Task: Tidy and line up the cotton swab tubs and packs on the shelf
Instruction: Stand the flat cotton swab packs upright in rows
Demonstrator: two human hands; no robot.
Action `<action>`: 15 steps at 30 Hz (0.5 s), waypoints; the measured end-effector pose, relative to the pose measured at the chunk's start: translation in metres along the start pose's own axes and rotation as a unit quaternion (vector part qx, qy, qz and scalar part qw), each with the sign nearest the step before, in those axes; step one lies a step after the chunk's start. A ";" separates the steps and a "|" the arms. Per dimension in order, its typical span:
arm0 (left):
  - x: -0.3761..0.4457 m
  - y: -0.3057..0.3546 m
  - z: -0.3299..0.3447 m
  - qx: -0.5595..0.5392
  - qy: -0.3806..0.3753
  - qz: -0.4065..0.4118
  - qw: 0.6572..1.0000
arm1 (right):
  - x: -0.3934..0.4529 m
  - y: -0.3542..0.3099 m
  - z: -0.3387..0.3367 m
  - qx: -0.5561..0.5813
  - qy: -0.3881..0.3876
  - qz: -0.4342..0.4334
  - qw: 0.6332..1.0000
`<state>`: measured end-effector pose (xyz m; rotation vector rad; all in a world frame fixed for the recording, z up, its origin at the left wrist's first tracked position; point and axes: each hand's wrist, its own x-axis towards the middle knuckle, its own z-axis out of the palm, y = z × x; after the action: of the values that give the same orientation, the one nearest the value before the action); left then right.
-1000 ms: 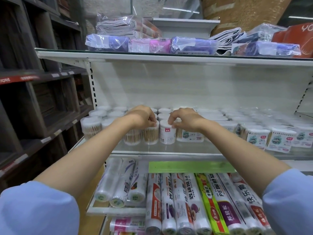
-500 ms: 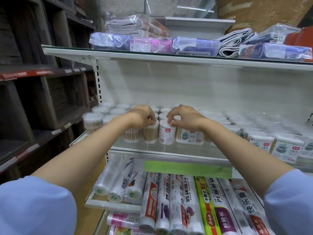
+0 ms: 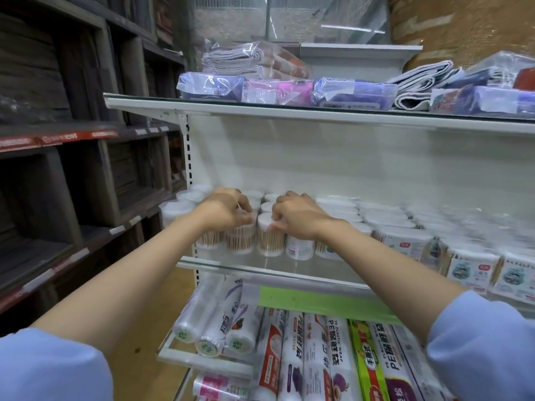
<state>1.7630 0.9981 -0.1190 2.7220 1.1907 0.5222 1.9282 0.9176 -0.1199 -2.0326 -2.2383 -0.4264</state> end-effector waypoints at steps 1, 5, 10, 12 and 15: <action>0.001 -0.001 -0.001 0.001 -0.002 0.004 1.000 | 0.002 0.002 -0.001 0.005 -0.012 0.008 1.000; 0.004 -0.001 -0.005 0.020 -0.017 0.017 0.999 | 0.006 0.007 -0.004 0.056 -0.045 0.053 0.996; 0.007 -0.006 -0.004 0.019 -0.015 0.035 0.999 | 0.003 -0.003 -0.005 0.042 -0.030 0.047 0.998; 0.007 -0.009 -0.005 0.005 -0.019 0.037 0.999 | 0.002 -0.001 -0.008 0.056 -0.047 0.057 0.996; 0.008 -0.009 -0.006 -0.001 -0.026 0.047 0.999 | 0.001 -0.002 -0.006 0.072 -0.037 0.072 0.994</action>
<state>1.7596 1.0104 -0.1134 2.7830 1.0542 0.4604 1.9251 0.9170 -0.1142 -2.1479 -2.0760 -0.1736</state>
